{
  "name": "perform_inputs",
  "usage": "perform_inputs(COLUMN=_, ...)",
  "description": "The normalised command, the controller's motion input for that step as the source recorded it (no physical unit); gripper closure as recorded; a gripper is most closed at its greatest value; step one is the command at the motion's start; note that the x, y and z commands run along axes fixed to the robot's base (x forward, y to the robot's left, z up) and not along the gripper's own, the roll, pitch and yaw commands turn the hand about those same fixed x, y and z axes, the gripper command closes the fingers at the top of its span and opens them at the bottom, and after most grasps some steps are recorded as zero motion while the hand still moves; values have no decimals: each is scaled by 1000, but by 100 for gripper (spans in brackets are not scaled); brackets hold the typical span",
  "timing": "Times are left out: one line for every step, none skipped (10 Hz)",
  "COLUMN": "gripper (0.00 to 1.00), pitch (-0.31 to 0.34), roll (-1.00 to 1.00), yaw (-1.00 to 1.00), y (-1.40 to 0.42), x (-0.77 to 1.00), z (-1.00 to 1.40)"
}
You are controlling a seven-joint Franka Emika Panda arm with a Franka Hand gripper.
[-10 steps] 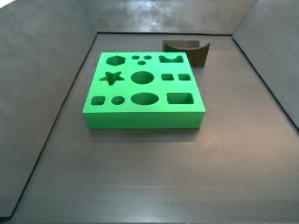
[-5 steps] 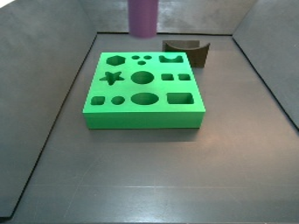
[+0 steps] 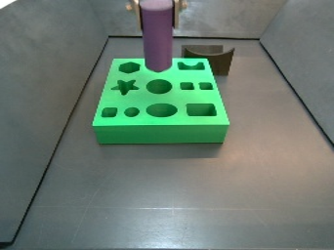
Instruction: Insert the round object.
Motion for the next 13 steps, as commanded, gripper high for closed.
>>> perform_inputs(gripper=100, pitch=3, roll=70, yaw=0, y=43, x=289, z=-637)
perform_inputs(gripper=100, pitch=0, roll=60, yaw=0, y=0, x=200, z=-646)
perform_inputs(gripper=100, pitch=-47, roll=53, yaw=0, y=0, x=51, z=-626)
perform_inputs(gripper=100, pitch=-34, roll=140, yaw=0, y=0, x=0, z=-574)
perform_inputs(gripper=100, pitch=-30, roll=94, yaw=0, y=146, x=-169, z=-437)
perform_inputs(gripper=100, pitch=-26, roll=41, yaw=-29, y=246, x=-286, z=-283)
perform_inputs(gripper=100, pitch=-17, roll=19, yaw=0, y=89, x=0, z=-409)
perform_inputs(gripper=100, pitch=-14, roll=86, yaw=0, y=40, x=14, z=-589)
perform_inputs(gripper=100, pitch=-51, roll=99, yaw=-120, y=174, x=-389, z=-551)
perform_inputs(gripper=100, pitch=-97, roll=79, yaw=-109, y=146, x=-469, z=-649)
perform_inputs(gripper=100, pitch=-103, roll=84, yaw=-86, y=100, x=-383, z=-731)
perform_inputs(gripper=100, pitch=-139, roll=0, yaw=0, y=0, x=57, z=-969)
perform_inputs(gripper=100, pitch=-110, roll=0, yaw=31, y=0, x=197, z=-1000)
